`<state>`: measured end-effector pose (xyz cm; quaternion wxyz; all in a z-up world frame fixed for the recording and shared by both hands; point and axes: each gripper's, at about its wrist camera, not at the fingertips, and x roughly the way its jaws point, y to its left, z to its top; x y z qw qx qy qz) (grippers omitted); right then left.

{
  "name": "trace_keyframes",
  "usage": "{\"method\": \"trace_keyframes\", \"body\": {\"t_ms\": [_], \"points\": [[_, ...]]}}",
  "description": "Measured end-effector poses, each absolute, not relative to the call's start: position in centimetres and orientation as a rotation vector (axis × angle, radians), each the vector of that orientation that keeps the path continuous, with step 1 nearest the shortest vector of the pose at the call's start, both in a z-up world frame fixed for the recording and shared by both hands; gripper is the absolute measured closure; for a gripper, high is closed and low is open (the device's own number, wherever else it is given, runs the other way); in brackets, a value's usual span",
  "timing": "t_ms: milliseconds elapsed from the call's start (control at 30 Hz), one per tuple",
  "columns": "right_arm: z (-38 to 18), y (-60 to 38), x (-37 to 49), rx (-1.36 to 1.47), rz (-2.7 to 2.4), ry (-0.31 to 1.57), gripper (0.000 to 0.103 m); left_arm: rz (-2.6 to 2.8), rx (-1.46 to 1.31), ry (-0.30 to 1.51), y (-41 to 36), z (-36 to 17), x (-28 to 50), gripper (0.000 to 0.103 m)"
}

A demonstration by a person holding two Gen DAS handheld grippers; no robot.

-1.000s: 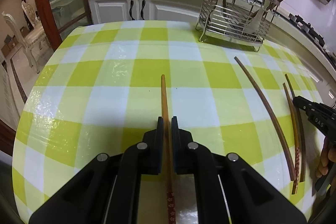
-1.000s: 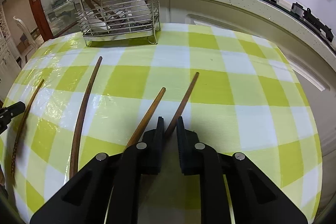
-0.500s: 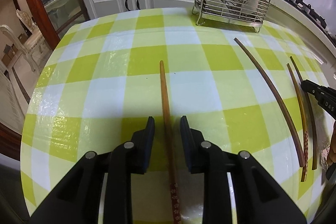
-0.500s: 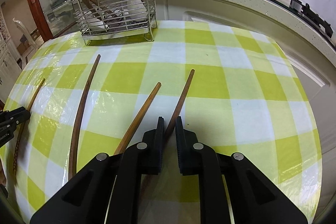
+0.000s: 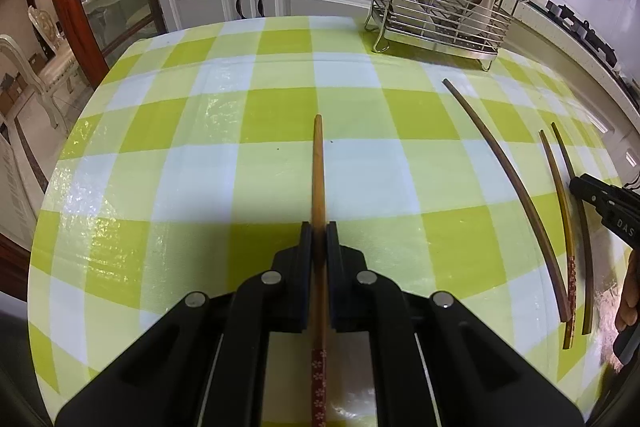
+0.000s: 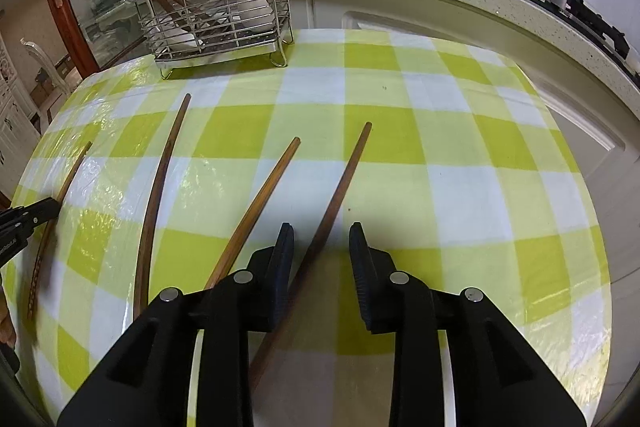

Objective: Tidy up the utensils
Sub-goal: 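Grasp another wooden chopstick with the right gripper while the left gripper holds its chopstick, then lift both held chopsticks upright and carry them over the wire rack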

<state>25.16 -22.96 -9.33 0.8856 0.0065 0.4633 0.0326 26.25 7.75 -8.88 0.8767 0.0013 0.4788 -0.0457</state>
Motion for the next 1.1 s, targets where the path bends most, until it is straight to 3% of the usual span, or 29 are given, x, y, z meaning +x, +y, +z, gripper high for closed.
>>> {"method": "trace_keyframes", "body": {"t_ms": [133, 167, 200, 367, 1100], "points": [[-9.4, -22.4, 25.0, -0.027, 0.060, 0.954, 0.076, -0.098, 0.000, 0.997, 7.6, -8.9, 26.2, 0.096], [-9.4, -22.3, 24.9, -0.026, 0.066, 0.953, 0.079, -0.100, 0.000, 0.994, 7.6, -8.9, 26.1, 0.096], [-9.4, -22.2, 24.9, -0.038, 0.072, 0.948, 0.091, -0.100, 0.000, 0.993, 7.5, -8.9, 26.1, 0.096], [-9.1, -22.3, 24.8, -0.047, 0.073, 0.920, 0.095, -0.089, -0.001, 0.958, 7.6, -8.2, 25.8, 0.096], [-2.1, -23.5, 23.0, 0.000, 0.093, 0.747, 0.096, -0.098, -0.073, 0.691, 7.6, -0.9, 23.5, 0.096]]}}
